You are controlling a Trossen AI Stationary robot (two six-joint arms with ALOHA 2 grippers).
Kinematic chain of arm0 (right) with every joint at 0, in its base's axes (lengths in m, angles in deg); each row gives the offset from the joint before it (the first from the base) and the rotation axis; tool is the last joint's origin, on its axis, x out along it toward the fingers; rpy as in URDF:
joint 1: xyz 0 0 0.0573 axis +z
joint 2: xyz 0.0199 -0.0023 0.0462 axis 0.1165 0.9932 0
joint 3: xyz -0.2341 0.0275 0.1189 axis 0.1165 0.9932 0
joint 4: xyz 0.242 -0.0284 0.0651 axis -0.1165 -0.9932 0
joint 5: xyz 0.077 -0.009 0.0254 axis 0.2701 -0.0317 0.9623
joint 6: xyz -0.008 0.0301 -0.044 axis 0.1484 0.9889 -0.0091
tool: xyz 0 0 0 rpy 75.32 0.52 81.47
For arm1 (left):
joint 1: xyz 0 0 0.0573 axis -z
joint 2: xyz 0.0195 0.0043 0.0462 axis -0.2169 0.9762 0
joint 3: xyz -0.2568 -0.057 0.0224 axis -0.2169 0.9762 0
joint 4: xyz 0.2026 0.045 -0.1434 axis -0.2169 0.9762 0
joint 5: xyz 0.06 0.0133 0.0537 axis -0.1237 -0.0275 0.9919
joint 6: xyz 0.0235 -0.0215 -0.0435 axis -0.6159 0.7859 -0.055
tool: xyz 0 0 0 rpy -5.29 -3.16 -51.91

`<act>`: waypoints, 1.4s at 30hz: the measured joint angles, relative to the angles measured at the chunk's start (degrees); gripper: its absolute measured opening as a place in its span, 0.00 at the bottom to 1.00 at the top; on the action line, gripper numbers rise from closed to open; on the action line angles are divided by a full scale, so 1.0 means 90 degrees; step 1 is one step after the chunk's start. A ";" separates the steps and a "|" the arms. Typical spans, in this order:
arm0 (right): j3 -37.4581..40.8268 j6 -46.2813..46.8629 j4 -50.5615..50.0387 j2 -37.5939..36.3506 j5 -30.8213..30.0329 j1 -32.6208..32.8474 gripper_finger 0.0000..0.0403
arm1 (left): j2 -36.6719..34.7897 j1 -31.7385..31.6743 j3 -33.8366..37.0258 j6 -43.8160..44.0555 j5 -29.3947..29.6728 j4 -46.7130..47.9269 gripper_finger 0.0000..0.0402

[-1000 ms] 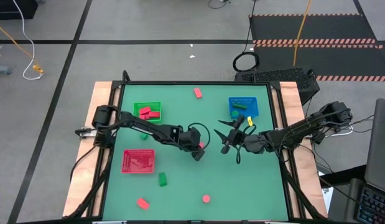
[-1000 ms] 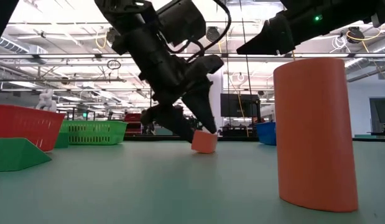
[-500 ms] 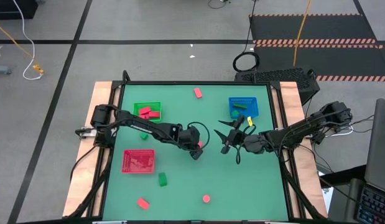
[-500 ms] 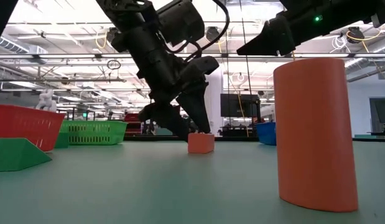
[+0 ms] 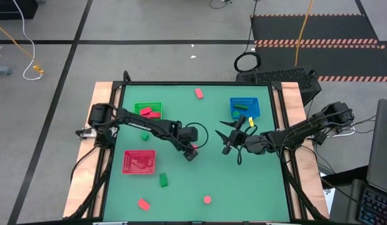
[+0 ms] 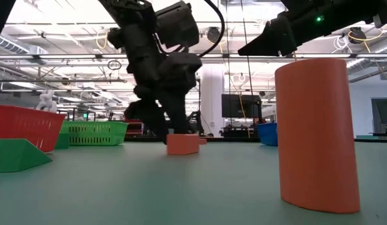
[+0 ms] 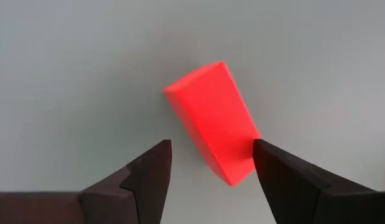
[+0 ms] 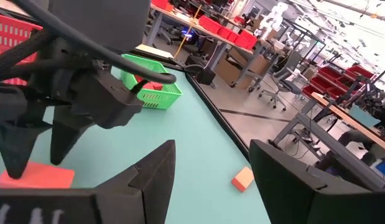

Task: Sort & place blocks by color
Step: Put the orange block into the red bin

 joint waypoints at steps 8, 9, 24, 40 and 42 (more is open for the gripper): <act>0.0000 0.0007 -0.0048 0.0002 0.0000 0.0000 0.49 | -0.0911 -0.0128 0.0087 -0.0144 0.0491 0.2176 0.56; 0.0000 0.0007 -0.0050 0.0002 0.0000 0.0000 0.49 | -0.1055 -0.0139 0.0087 -0.0095 0.0600 0.2192 0.56; -0.0002 0.0019 -0.0056 0.0002 0.0000 -0.0002 0.49 | -0.1390 0.0115 0.0035 -0.2130 0.1005 0.2401 0.56; -0.0002 -0.0012 -0.0180 0.0002 0.0000 0.0000 0.49 | -0.1386 0.0332 0.0702 -0.4433 0.1579 0.2854 0.56; -0.0002 -0.0005 -0.0182 0.0002 0.0000 0.0000 0.49 | -0.1386 0.0337 0.0729 -0.4463 0.1782 0.2722 0.56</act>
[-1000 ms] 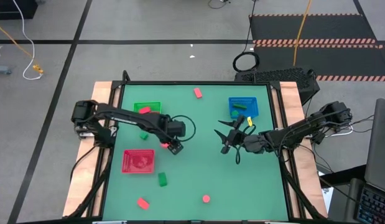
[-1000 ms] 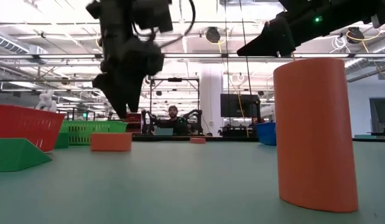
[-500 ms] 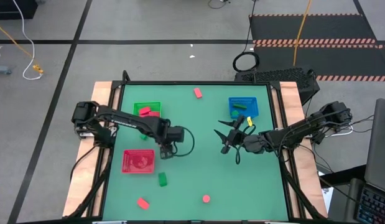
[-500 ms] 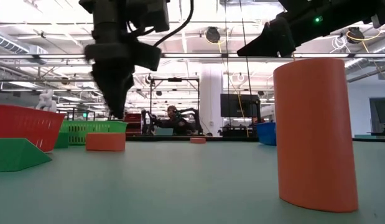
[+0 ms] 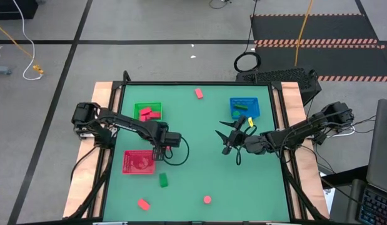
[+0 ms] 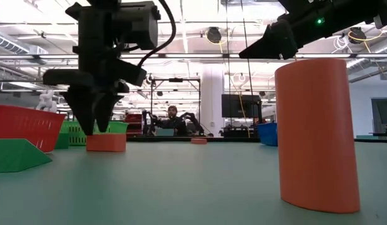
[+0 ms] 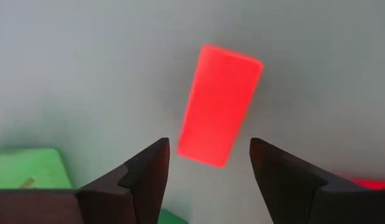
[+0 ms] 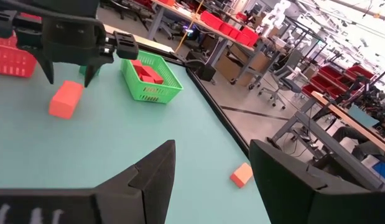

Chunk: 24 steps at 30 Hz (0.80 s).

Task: Sort & place blocks by color
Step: Put the orange block into the red bin

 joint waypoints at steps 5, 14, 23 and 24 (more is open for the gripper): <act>0.0000 0.0003 -0.0001 0.0000 0.0000 0.0000 0.49 | -0.0005 -0.0007 0.0000 -0.0319 0.0180 -0.0554 0.56; 0.0000 0.0003 -0.0007 0.0000 0.0000 -0.0001 0.49 | 0.0223 -0.0032 0.0000 -0.0494 0.0025 -0.0690 0.56; 0.0000 0.0003 -0.0010 0.0000 0.0000 -0.0002 0.49 | 0.0895 -0.0138 -0.0034 -0.0273 -0.0067 -0.0796 0.55; 0.0000 0.0000 -0.0010 0.0000 0.0000 0.0000 0.49 | 0.0875 -0.0138 -0.0039 -0.0232 -0.0068 -0.0780 0.53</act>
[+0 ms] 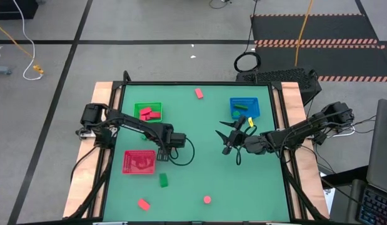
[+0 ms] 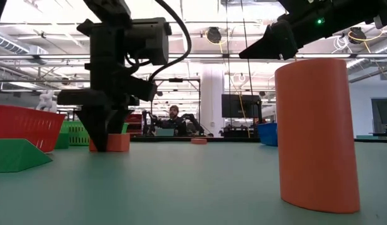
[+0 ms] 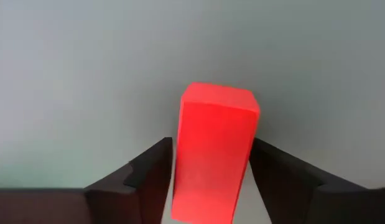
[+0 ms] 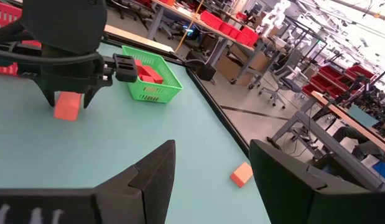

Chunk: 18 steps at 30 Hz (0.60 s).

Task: Sort & place blocks by color
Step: Put the orange block into the red bin

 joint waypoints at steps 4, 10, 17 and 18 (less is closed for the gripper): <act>0.0000 -0.0016 0.0000 0.0000 0.0000 -0.0002 0.49 | -0.0191 0.0002 -0.0105 0.0093 -0.0063 0.0216 0.34; 0.0000 -0.0017 0.0000 0.0000 0.0000 0.0000 0.49 | -0.0567 -0.0127 -0.0284 0.0283 -0.0233 0.0373 0.32; 0.0000 -0.0019 0.0005 -0.0002 0.0000 0.0000 0.49 | -0.1056 -0.0056 -0.1190 0.0764 -0.0012 0.2277 0.32; 0.0000 -0.0019 -0.0001 -0.0002 0.0000 -0.0002 0.49 | -0.1160 0.0002 -0.1320 0.0872 0.0011 0.2480 0.32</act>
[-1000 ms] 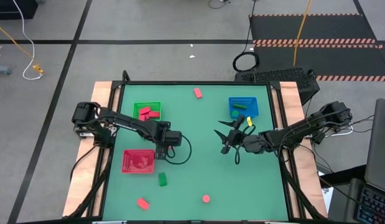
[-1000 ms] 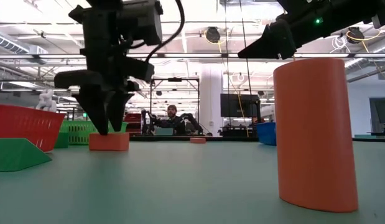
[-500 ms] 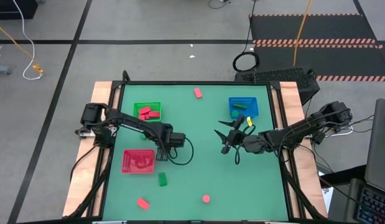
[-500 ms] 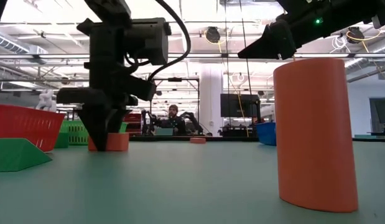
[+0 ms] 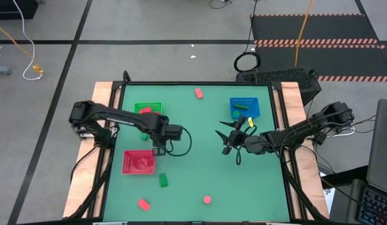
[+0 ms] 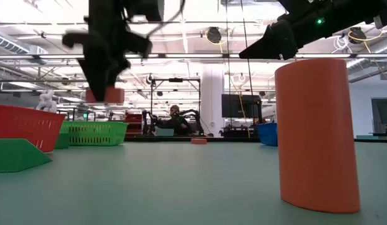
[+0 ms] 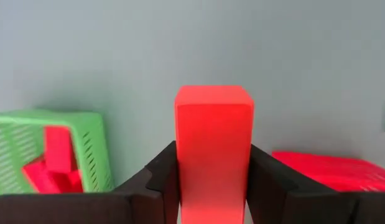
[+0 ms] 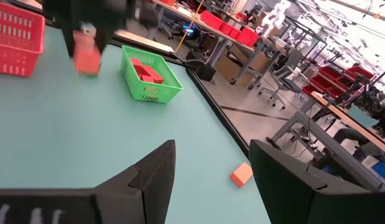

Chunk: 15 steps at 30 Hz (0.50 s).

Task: Sort & place blocks by color
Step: Put the orange block into the red bin

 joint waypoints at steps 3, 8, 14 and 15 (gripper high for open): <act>0.0000 0.0000 0.0002 0.0000 0.0000 0.0000 0.49 | -0.0282 0.0226 -0.0399 0.0391 0.0027 0.0513 0.32; 0.0000 0.0039 -0.0093 0.0000 0.0002 0.0007 0.49 | -0.0654 0.0917 -0.0276 0.1452 -0.0235 0.0948 0.32; 0.0000 0.0053 -0.0137 0.0000 0.0002 0.0126 0.49 | -0.0684 0.1898 0.0265 0.2486 -0.0566 0.0991 0.32; 0.0000 0.0052 -0.0137 0.0000 0.0001 0.0131 0.49 | -0.0686 0.1998 0.0339 0.2600 -0.0601 0.0934 0.32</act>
